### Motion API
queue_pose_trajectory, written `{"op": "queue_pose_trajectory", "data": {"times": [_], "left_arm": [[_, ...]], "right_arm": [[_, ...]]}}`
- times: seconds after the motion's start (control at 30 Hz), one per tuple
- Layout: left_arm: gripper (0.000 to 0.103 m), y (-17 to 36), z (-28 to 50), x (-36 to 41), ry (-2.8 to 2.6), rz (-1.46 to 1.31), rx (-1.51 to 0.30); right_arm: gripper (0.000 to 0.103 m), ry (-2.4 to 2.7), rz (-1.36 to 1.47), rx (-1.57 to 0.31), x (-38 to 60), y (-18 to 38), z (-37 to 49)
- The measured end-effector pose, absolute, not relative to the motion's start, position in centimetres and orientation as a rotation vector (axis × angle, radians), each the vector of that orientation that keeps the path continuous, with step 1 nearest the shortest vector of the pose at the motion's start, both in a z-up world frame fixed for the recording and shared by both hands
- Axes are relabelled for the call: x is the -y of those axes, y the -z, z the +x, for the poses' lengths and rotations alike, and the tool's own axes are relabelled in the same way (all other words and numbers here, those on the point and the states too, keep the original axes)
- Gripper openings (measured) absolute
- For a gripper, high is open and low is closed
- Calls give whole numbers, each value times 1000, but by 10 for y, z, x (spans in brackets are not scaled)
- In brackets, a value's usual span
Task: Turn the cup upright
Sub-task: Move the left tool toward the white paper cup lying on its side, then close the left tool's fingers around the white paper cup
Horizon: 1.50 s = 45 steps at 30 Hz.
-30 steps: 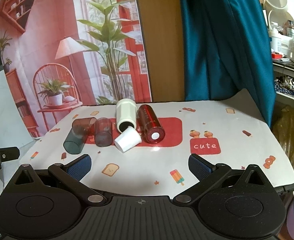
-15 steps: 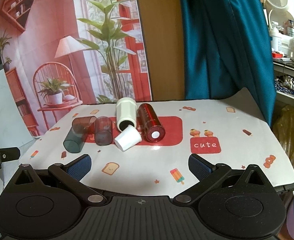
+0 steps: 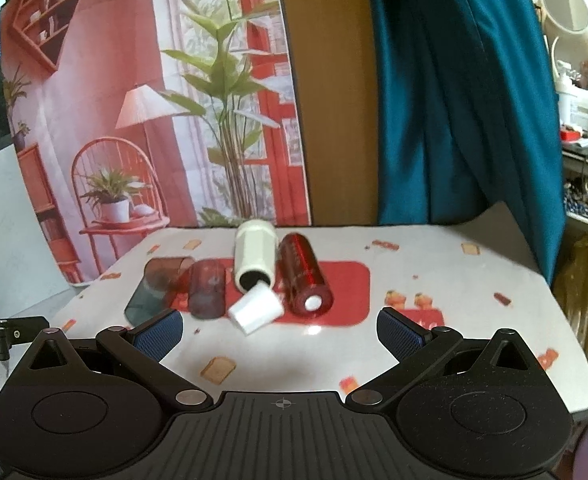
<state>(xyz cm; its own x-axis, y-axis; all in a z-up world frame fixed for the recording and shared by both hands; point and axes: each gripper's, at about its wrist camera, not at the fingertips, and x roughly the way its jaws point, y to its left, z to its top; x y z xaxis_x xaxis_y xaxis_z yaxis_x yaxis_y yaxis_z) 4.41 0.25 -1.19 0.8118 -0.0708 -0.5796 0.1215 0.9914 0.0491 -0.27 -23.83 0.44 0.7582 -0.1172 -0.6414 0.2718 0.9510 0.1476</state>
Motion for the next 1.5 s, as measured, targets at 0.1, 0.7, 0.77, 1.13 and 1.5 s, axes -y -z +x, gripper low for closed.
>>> {"op": "queue_pose_trajectory", "data": {"times": [0.1,0.7,0.77,1.13,1.5], "left_arm": [[103,17,65,-4,90,56,-620],[103,77,145,3,49,99,-669],[103,82,152,-1,36,79,-687],[103,103,181,-13,50,4,-753],[92,113,205,35,168,58,-729]], "right_arm": [[103,215,253,-671,248,-1,13],[103,214,267,-859,259,79,106],[103,212,278,-873,260,88,111],[103,260,315,-935,267,124,123],[103,309,302,-921,292,138,110]]}}
